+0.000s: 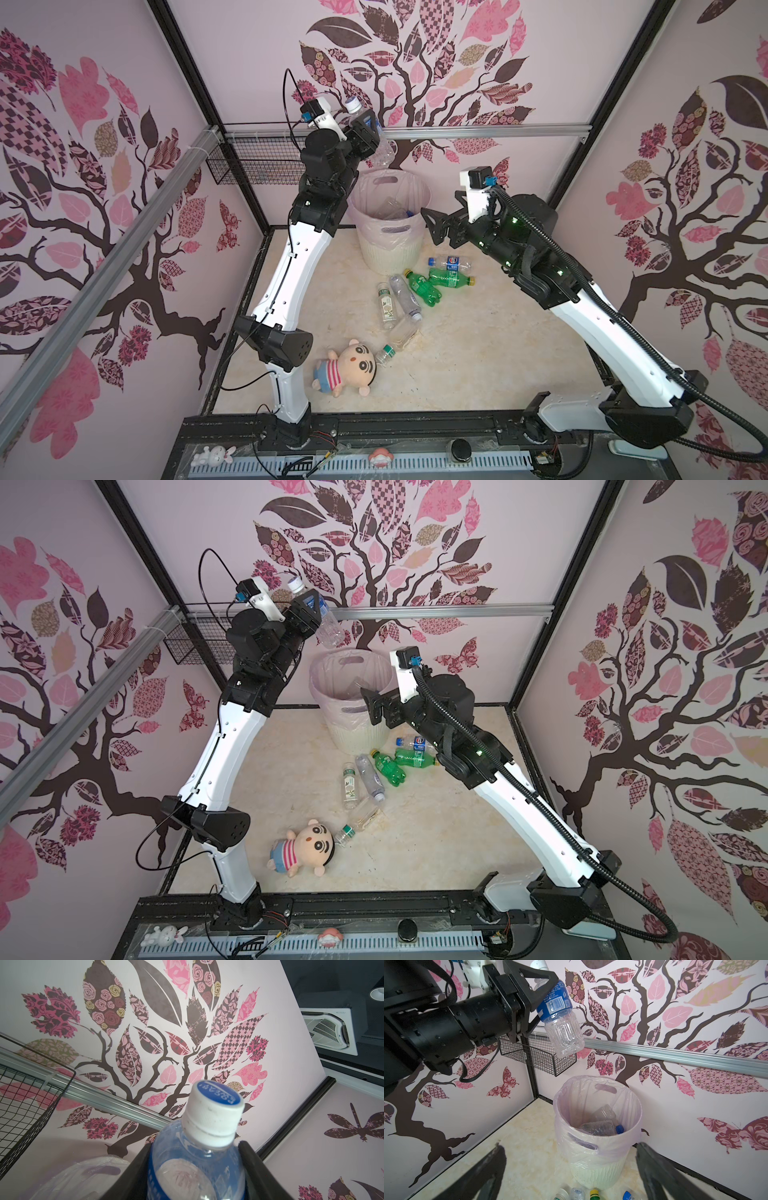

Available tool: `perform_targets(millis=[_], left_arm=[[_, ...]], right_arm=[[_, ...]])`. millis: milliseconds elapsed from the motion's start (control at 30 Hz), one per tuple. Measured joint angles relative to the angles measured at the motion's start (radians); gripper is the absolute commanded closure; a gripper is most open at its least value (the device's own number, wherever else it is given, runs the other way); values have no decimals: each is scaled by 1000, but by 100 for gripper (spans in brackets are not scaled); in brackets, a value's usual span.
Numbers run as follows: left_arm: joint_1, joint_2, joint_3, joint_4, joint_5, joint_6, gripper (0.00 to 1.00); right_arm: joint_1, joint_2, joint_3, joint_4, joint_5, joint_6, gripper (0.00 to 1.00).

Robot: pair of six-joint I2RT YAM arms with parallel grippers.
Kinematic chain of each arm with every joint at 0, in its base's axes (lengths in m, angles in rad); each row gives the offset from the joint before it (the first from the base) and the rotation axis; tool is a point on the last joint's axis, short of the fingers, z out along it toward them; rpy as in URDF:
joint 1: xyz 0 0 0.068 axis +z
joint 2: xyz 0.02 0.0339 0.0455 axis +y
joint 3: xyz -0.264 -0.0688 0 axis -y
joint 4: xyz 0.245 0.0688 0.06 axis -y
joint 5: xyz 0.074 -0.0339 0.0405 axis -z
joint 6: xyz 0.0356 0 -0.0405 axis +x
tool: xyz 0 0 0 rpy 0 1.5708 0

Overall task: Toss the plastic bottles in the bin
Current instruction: 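Open the left gripper to drop the blue-labelled bottle into the bin, then lower the left gripper beside the bin while the right moves toward the green bottles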

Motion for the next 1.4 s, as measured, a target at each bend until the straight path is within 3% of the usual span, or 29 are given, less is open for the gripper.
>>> perform_targets(millis=[67,167,400,767,1067,1400], left_arm=[[2,46,18,-1,-6,-6,56],[8,142,52,-37,10,-26,26],[16,239,39,-169,60,-57,4],[16,84,-40,-161,89,-56,3],[16,56,-105,-172,107,-56,3],[16,-87,-282,-245,119,-59,3]], right_arm=[[0,0,-4,0,0,3,0],[0,0,-7,-1,0,3,0],[0,0,-11,-1,3,6,0],[0,1,-18,0,3,37,0],[0,0,-31,-3,3,69,0],[0,26,-31,-35,54,138,0]])
